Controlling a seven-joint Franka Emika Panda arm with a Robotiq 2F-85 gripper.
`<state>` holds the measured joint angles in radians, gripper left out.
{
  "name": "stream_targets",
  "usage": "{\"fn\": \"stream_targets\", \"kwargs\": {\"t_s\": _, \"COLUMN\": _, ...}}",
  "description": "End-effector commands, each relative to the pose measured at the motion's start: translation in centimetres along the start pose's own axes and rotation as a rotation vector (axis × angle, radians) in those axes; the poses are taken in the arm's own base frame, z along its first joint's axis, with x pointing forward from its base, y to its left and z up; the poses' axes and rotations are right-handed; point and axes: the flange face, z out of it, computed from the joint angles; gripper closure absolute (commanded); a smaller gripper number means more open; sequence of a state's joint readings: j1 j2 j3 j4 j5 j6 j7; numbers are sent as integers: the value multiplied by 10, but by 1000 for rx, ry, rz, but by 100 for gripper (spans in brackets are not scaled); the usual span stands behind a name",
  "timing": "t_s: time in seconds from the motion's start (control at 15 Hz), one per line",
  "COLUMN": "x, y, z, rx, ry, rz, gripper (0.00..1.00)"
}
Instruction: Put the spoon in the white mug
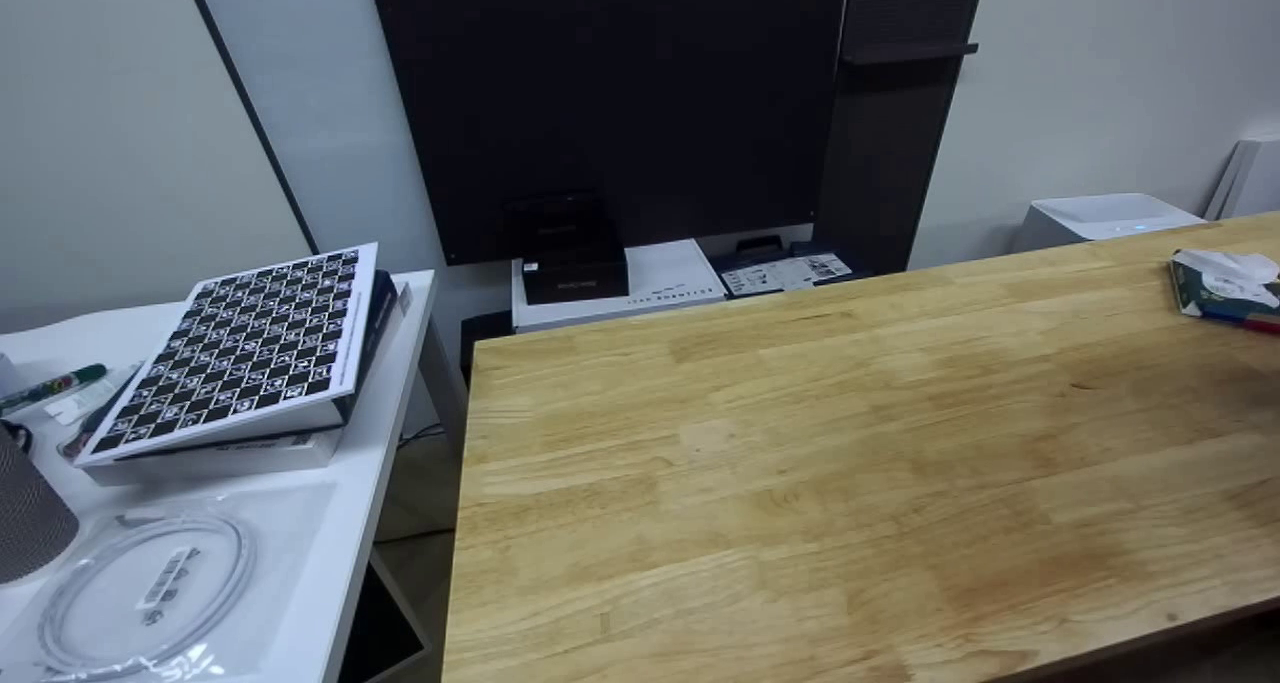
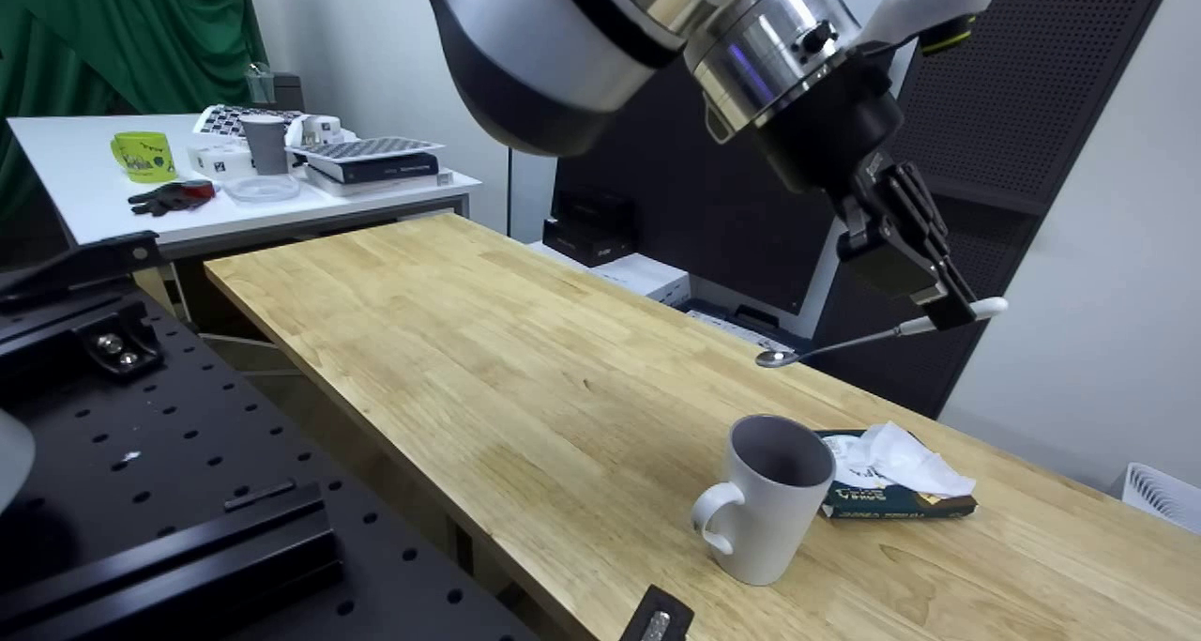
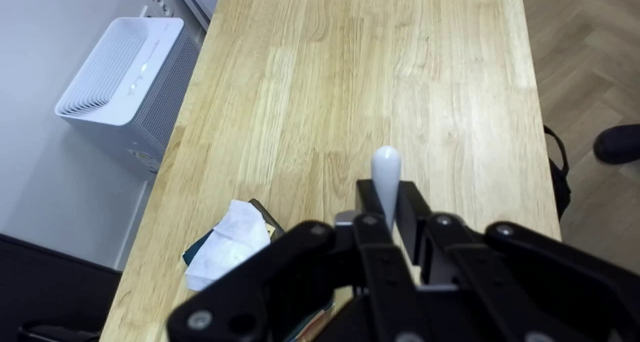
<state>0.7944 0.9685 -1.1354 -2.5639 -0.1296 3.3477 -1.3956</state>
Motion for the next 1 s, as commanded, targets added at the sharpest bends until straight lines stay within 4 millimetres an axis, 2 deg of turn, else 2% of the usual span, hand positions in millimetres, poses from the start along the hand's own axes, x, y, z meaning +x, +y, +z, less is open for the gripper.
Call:
{"fn": "stream_targets", "kwargs": {"t_s": 0.0, "x": 3, "y": 1, "z": 15, "rx": 8, "ry": -107, "rz": -35, "gripper": 96}}
{"fn": "stream_targets", "kwargs": {"t_s": 0.6, "x": 9, "y": -6, "z": 31, "rx": 59, "ry": -161, "rz": -96, "gripper": 96}}
{"fn": "stream_targets", "kwargs": {"t_s": 0.93, "x": 20, "y": -10, "z": 41, "rx": 91, "ry": -171, "rz": -128, "gripper": 96}}
